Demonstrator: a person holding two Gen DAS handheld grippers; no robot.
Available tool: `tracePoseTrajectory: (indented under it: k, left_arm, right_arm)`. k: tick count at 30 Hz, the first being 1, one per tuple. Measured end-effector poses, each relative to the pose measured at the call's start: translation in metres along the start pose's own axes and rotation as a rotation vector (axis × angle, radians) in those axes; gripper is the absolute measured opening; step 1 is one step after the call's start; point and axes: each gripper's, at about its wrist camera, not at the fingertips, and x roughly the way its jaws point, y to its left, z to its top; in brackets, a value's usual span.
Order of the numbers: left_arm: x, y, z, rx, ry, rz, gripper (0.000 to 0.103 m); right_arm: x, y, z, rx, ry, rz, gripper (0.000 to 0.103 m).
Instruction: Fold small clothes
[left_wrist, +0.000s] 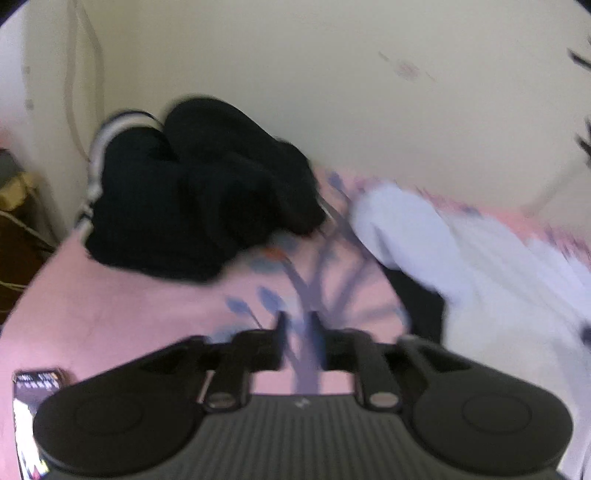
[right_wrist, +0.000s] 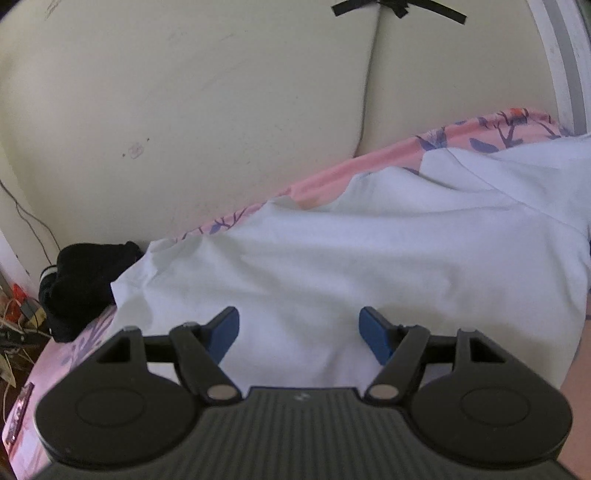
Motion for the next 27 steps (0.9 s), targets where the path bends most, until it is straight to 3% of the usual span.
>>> tracePoseTrajectory:
  k: [1,5,11,13,15,16,17,20,23,27]
  left_arm:
    - [0.002,-0.006,-0.005,0.025,0.024,-0.012,0.04]
    - [0.008,-0.028,-0.034,0.088,0.086,-0.08,0.06]
    - [0.025,-0.026,-0.053,0.089,0.143,-0.072,0.061]
    - [0.023,-0.03,-0.061,0.105,0.127,-0.064,0.061]
    - [0.02,-0.038,-0.068,0.154,0.102,-0.055,0.046]
    - [0.018,-0.043,-0.072,0.186,0.078,-0.043,0.019]
    - [0.017,-0.047,-0.075,0.209,0.068,-0.052,0.005]
    - [0.011,-0.044,-0.071,0.182,0.047,-0.044,0.004]
    - [-0.008,-0.014,-0.046,0.071,-0.044,0.008,0.004]
    - [-0.047,0.042,0.001,-0.099,-0.207,0.15,0.004]
  right_arm:
    - [-0.001,0.002,0.0,-0.007,0.0,0.003,0.065]
    - [0.002,0.0,0.001,-0.012,-0.005,0.015,0.065]
    - [0.002,-0.006,0.002,0.002,-0.006,0.025,0.065]
    - [0.003,-0.006,0.002,0.002,-0.006,0.022,0.065]
    - [0.003,-0.006,0.003,0.004,-0.006,0.018,0.065]
    - [0.003,-0.006,0.003,0.006,-0.005,0.016,0.065]
    - [0.004,-0.006,0.003,0.009,-0.004,0.013,0.065]
    - [0.005,-0.007,0.003,0.015,-0.004,0.008,0.065]
    - [0.005,-0.007,0.003,0.016,-0.007,0.005,0.065]
    - [0.005,-0.007,0.002,0.017,-0.01,0.003,0.066]
